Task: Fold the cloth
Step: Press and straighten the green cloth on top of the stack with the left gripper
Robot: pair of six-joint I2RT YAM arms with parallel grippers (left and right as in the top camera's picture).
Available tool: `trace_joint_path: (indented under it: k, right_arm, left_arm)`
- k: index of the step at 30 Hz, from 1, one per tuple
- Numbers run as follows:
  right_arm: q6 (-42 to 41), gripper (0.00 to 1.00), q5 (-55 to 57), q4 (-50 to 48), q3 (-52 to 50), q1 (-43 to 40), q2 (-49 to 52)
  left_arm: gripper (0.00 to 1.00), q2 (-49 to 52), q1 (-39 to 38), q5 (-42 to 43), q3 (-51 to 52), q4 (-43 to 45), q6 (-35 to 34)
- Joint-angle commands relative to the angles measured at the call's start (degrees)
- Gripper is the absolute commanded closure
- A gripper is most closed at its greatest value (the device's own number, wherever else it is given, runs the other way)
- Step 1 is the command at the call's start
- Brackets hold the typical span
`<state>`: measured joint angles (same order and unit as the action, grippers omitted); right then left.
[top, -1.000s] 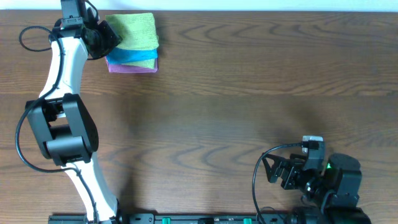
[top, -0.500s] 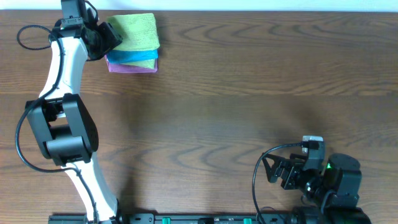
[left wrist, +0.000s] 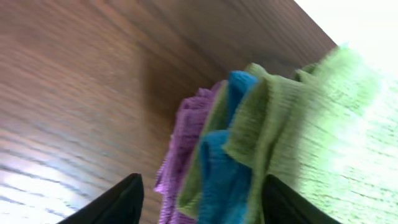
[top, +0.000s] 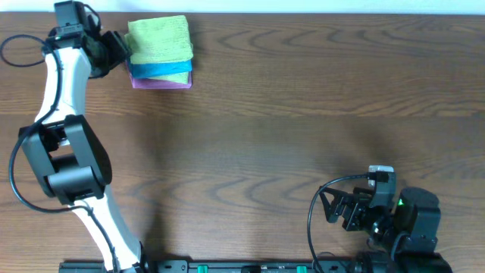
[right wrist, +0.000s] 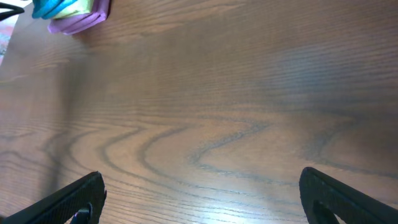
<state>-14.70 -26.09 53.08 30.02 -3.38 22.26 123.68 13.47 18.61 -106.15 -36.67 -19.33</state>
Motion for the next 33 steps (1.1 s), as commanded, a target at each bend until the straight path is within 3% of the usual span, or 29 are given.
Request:
trace_joint_path:
  k: [1,5,11,15,33]
  right_arm:
    - [-0.7,0.01,0.0,0.1,-0.2,-0.4,-0.3]
    - [-0.7,0.01,0.0,0.1,-0.2,-0.4,-0.3]
    - [-0.7,0.01,0.0,0.1,-0.2,-0.4,-0.3]
    - [-0.7,0.01,0.0,0.1,-0.2,-0.4,-0.3]
    - [-0.7,0.01,0.0,0.1,-0.2,-0.4,-0.3]
  left_arm:
    - [0.46,-5.3,0.4,-0.6,-1.4,-0.2,0.7]
    - [0.52,-9.1,0.1,-0.5,-1.4,1.2,0.2]
    - [0.85,-10.5,-1.7,5.7,-1.4,7.1,-5.7]
    - [0.94,-9.7,-4.1,4.9,-1.4,10.5,-7.9]
    - [0.94,5.4,-11.7,1.0,-1.4,16.9,-12.6]
